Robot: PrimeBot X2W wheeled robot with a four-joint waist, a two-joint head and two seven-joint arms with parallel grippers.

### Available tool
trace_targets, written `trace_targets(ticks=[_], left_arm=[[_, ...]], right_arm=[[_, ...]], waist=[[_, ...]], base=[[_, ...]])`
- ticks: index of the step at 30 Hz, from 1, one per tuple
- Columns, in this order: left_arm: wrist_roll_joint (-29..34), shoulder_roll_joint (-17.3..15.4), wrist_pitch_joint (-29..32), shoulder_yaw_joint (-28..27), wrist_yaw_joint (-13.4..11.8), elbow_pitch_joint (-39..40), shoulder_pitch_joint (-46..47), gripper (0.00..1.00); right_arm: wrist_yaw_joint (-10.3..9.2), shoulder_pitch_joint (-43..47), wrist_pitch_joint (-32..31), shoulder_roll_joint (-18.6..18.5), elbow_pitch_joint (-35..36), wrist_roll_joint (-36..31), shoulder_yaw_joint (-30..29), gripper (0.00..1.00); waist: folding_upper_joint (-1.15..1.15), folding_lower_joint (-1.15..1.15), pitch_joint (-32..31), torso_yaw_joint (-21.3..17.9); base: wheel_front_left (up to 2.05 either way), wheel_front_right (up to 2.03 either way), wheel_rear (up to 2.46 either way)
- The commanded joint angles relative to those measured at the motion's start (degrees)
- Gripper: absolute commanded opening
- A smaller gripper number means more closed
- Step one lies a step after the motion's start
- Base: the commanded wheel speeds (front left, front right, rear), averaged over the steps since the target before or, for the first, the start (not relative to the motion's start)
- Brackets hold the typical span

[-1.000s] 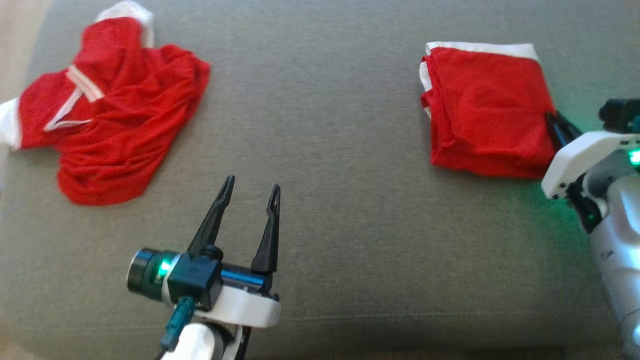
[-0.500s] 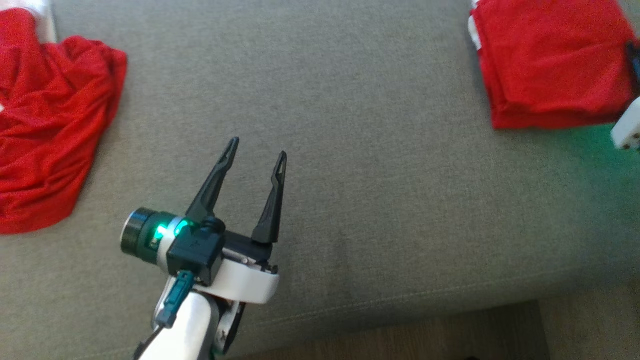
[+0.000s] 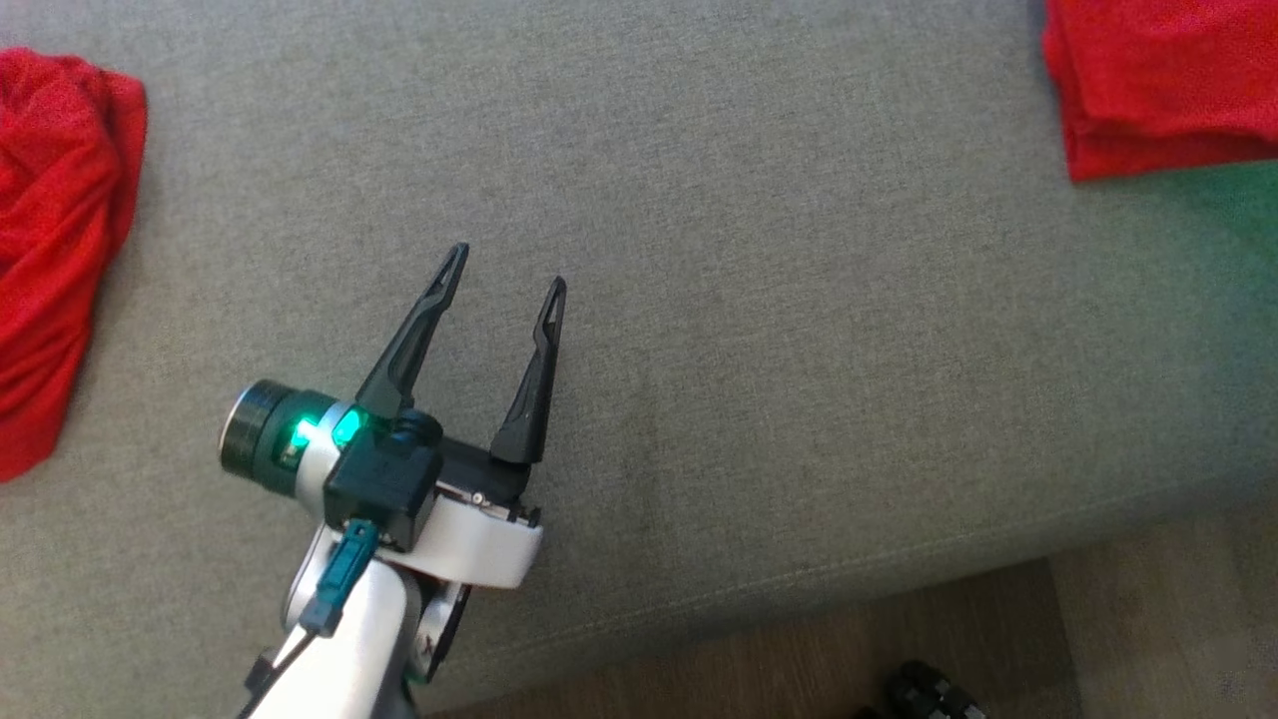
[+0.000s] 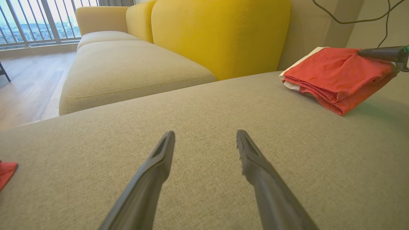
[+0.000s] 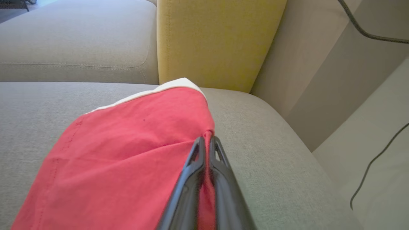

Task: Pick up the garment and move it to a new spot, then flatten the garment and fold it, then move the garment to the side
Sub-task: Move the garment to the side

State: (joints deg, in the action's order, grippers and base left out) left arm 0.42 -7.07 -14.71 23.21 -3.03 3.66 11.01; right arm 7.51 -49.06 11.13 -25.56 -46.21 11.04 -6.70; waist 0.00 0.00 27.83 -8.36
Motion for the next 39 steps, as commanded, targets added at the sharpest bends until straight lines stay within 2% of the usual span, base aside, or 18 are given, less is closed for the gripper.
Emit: trace_targets(ticks=[1,7,8,9,10,14,17,23,28,32,39], left_arm=[[0.41,-0.76,-0.29,-1.28,-0.15,2.05,1.24,1.00],[0.22,-0.92,-0.29,-0.86,-0.49,1.79,1.82,1.00],[0.18,-0.92,-0.29,-0.79,-0.56,1.74,1.88,1.00],[0.14,-0.90,-0.29,-0.71,-0.64,1.67,1.95,1.00],[0.08,-0.89,-0.29,-0.67,-0.73,1.58,1.99,1.00],[-0.19,-0.79,-0.29,-0.57,-1.02,1.33,1.99,1.00],[-0.56,-0.56,-0.29,-0.59,-1.47,1.14,1.69,1.00],[-1.66,0.28,-0.29,-1.06,-2.68,0.88,0.27,1.00],[-3.08,1.47,-0.29,-2.49,-4.81,-0.38,-1.93,1.00],[-5.23,2.54,-0.29,-4.01,-6.08,-0.93,-3.55,1.00],[-9.86,3.73,-0.29,-7.64,-6.50,-0.76,-6.91,1.00]], right_arm=[[-0.02,-0.87,0.74,-1.45,1.34,-1.37,-0.11,0.00],[-0.02,-1.38,1.42,-1.05,1.04,-4.00,-2.31,0.00],[-0.02,-1.45,1.61,-1.09,1.05,-4.63,-2.94,0.06],[-0.02,-1.48,1.86,-1.06,1.13,-5.34,-3.51,0.44],[-0.02,-1.48,2.10,-0.88,1.33,-6.04,-4.01,1.00],[-0.02,-1.11,2.98,-0.38,3.26,-8.86,-5.01,1.00],[-0.02,0.15,3.53,1.47,7.09,-12.49,-6.35,1.00],[-0.02,5.20,3.81,8.69,16.19,-16.54,-4.21,1.00],[-0.02,11.20,3.84,13.84,21.32,-14.93,1.35,1.00],[-0.02,15.56,3.85,17.14,24.14,-13.55,2.26,1.00],[-0.02,26.30,3.86,21.47,28.92,-10.91,3.36,1.00]], waist=[[0.00,0.00,0.38,0.08],[0.00,0.00,0.98,0.38],[0.00,0.00,1.00,0.44],[0.00,0.00,0.98,0.52],[0.00,0.00,0.87,0.56],[0.00,0.00,0.06,0.82],[0.00,0.00,-1.54,1.10],[0.00,0.00,-5.97,2.14],[0.00,0.00,-10.18,3.86],[0.00,0.00,-13.41,5.63],[0.00,0.00,-18.98,8.58]], base=[[0.00,0.00,0.00],[0.00,0.00,0.00],[0.00,0.00,0.00],[0.00,0.00,0.00],[0.00,0.00,0.00],[0.00,0.00,0.00],[0.00,0.00,0.00],[0.00,0.00,0.00],[0.00,0.00,0.00],[0.00,0.00,0.00],[0.00,0.00,0.00]])
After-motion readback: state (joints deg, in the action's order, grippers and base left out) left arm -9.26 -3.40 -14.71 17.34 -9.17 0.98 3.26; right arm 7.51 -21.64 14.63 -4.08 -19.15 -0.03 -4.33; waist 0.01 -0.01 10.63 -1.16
